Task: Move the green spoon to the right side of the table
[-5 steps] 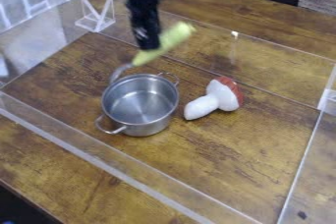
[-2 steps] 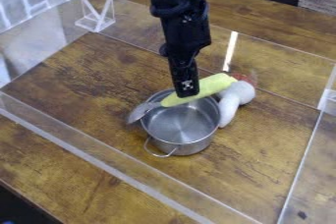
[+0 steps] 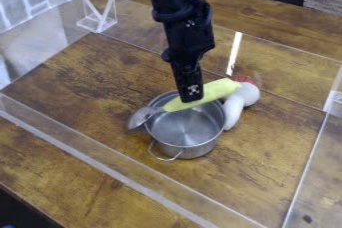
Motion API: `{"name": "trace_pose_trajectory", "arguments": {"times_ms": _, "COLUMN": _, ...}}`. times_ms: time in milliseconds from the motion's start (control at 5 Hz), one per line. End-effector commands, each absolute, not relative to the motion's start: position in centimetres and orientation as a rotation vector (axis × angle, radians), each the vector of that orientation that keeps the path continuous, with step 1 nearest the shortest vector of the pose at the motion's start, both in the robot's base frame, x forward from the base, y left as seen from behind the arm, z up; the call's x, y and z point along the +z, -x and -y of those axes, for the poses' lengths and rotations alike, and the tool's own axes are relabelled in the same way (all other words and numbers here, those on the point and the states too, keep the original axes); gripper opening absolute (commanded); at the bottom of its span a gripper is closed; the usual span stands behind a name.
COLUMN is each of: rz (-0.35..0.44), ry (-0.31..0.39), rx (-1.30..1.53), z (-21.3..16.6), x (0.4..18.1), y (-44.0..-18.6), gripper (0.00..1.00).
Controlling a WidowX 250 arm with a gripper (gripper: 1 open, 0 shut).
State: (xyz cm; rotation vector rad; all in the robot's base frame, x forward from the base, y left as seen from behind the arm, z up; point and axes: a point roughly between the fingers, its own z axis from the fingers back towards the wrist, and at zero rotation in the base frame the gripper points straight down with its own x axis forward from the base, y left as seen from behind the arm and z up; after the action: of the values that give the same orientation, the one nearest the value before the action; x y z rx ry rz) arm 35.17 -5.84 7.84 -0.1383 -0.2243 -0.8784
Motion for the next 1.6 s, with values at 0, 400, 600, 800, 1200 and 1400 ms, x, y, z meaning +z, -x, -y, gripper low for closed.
{"name": "trace_pose_trajectory", "arguments": {"times_ms": 0, "rz": 0.301, "ry": 0.114, "rx": -0.856, "z": 6.7, "x": 11.1, "y": -35.7, "gripper": 0.00}}
{"name": "trace_pose_trajectory", "arguments": {"times_ms": 400, "rz": 0.291, "ry": 0.122, "rx": -0.809, "z": 8.9, "x": 10.7, "y": -35.7, "gripper": 0.00}}
{"name": "trace_pose_trajectory", "arguments": {"times_ms": 600, "rz": 0.289, "ry": 0.118, "rx": -0.723, "z": 10.0, "x": 11.3, "y": -34.8, "gripper": 0.00}}
{"name": "trace_pose_trajectory", "arguments": {"times_ms": 800, "rz": 0.278, "ry": 0.117, "rx": -0.636, "z": 10.9, "x": 11.7, "y": -34.0, "gripper": 0.00}}
{"name": "trace_pose_trajectory", "arguments": {"times_ms": 1200, "rz": 0.264, "ry": 0.114, "rx": -0.500, "z": 12.2, "x": 12.0, "y": -35.1, "gripper": 0.00}}
{"name": "trace_pose_trajectory", "arguments": {"times_ms": 1400, "rz": 0.256, "ry": 0.120, "rx": -0.433, "z": 11.6, "x": 11.5, "y": -35.7, "gripper": 0.00}}
